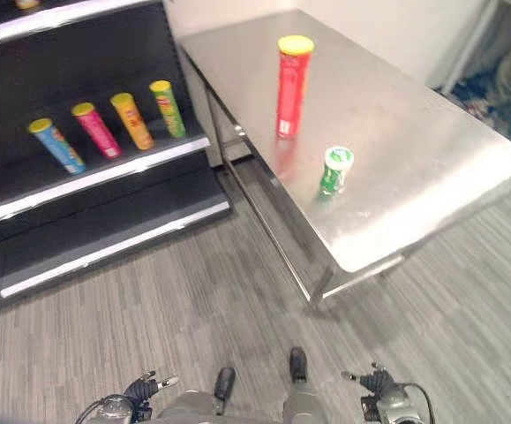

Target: Put the goods on the table back onto the shelves and tidy them up.

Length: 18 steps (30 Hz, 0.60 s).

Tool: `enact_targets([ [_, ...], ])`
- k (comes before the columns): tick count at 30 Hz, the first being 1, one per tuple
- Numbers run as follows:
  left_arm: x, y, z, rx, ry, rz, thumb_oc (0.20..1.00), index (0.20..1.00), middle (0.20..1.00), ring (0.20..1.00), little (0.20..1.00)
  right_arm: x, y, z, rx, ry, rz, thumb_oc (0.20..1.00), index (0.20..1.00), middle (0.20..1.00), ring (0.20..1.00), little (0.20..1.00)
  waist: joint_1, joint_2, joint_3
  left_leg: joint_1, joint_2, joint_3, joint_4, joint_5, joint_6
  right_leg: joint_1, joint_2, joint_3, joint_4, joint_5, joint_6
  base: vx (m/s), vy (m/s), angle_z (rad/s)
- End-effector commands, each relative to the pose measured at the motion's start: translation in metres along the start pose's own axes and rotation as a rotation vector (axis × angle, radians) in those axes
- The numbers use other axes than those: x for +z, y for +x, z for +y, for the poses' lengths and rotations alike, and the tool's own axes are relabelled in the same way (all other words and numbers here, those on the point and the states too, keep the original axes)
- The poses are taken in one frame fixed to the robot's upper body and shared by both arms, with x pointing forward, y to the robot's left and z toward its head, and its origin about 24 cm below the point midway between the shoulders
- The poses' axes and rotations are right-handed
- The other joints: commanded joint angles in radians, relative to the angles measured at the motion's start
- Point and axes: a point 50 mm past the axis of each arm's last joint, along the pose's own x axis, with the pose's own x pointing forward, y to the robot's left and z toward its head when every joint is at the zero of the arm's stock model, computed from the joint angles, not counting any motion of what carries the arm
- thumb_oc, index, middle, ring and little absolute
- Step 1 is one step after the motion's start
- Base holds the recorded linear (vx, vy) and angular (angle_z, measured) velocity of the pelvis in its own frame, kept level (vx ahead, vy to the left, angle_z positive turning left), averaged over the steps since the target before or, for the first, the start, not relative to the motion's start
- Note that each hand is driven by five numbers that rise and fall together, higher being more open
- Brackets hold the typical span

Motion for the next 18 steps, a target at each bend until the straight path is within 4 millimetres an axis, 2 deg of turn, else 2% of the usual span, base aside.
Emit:
enact_targets([
  [1,0.005,0.001,0.013,0.042,-0.015,-0.004,1.0,1.0,1.0,1.0,1.0,0.016,-0.001,-0.022,-0.071,0.081,-0.098,1.0,1.0,1.0,1.0,1.0,-0.011,-0.027,-0.035,-0.03,-0.025,0.028,-0.017,0.091,-0.048,0.15,-0.066,0.026,-0.189,-0.012,0.049,0.15,0.1,-0.45],
  [7,0.014,0.001,0.024,0.084,-0.048,-0.047,1.0,1.0,1.0,1.0,1.0,0.025,-0.004,-0.042,-0.165,0.167,-0.151,1.0,1.0,1.0,1.0,1.0,-0.025,-0.031,-0.044,0.012,-0.032,0.082,-0.017,0.067,-0.039,0.172,-0.088,0.016,-0.189,-0.005,0.063,0.09,0.099,-0.39],
  [10,0.014,-0.001,0.035,0.113,-0.077,-0.066,1.0,1.0,1.0,1.0,1.0,0.034,-0.019,-0.085,-0.292,0.351,-0.279,1.0,1.0,1.0,1.0,1.0,-0.052,-0.034,-0.055,0.031,-0.041,0.097,-0.017,0.046,-0.032,0.182,-0.096,0.017,-0.184,-0.014,0.069,0.09,0.118,-0.14],
  [11,0.011,-0.002,0.036,0.107,-0.077,-0.061,1.0,1.0,1.0,1.0,1.0,0.04,-0.033,-0.117,-0.379,0.425,-0.379,1.0,1.0,1.0,1.0,1.0,-0.067,-0.037,-0.061,0.034,-0.045,0.098,-0.017,0.038,-0.028,0.183,-0.1,0.012,-0.179,-0.018,0.072,0.07,0.081,0.02],
  [12,0.011,-0.002,0.036,0.106,-0.076,-0.061,1.0,1.0,1.0,1.0,1.0,0.04,-0.033,-0.117,-0.38,0.425,-0.378,1.0,1.0,1.0,1.0,1.0,-0.066,-0.036,-0.061,0.035,-0.045,0.098,-0.017,0.038,-0.028,0.184,-0.1,0.012,-0.179,-0.018,0.072,0.05,0.067,0.08],
  [14,0.006,-0.003,0.036,0.092,-0.065,-0.041,1.0,1.0,1.0,1.0,1.0,0.057,-0.051,-0.149,-0.457,0.449,-0.513,1.0,1.0,1.0,1.0,1.0,-0.072,-0.041,-0.064,0.038,-0.047,0.098,-0.017,0.032,-0.024,0.183,-0.104,0.007,-0.173,-0.02,0.075,0.02,0.035,0.03],
  [16,-0.002,-0.004,0.034,0.076,-0.063,-0.014,1.0,1.0,1.0,1.0,1.0,0.09,-0.082,-0.179,-0.507,0.432,-0.726,1.0,1.0,1.0,1.0,1.0,-0.072,-0.045,-0.07,0.039,-0.05,0.097,-0.017,0.027,-0.021,0.181,-0.107,0.005,-0.172,-0.02,0.078,0.01,0.042,0.0],
  [18,-0.009,-0.005,0.031,0.061,-0.051,0.008,1.0,1.0,1.0,1.0,1.0,0.126,-0.11,-0.198,-0.517,0.371,-0.911,1.0,1.0,1.0,1.0,1.0,-0.065,-0.049,-0.074,0.034,-0.052,0.094,-0.017,0.035,-0.021,0.175,-0.111,-0.001,-0.171,-0.013,0.08,0.0,0.0,0.0],
])
